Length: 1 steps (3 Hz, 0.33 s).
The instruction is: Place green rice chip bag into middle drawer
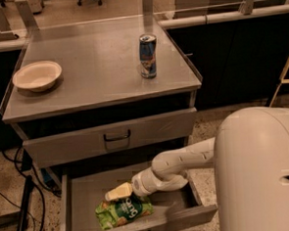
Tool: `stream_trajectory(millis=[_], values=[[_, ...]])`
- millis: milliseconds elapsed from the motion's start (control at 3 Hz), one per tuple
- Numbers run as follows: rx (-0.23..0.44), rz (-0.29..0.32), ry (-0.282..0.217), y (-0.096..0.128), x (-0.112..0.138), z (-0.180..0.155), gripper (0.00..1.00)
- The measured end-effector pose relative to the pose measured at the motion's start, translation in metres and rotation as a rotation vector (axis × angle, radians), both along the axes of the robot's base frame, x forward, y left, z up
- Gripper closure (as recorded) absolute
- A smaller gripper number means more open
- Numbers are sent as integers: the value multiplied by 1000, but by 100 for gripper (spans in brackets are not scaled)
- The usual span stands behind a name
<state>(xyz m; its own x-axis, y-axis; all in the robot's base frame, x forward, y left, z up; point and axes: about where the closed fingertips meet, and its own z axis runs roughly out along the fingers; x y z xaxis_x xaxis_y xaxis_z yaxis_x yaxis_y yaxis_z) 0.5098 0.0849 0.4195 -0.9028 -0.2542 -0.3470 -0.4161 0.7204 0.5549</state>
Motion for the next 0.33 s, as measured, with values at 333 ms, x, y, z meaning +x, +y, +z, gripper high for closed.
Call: stream_trajectory(millis=[333], values=[[0,0,0,0,0,0,0]])
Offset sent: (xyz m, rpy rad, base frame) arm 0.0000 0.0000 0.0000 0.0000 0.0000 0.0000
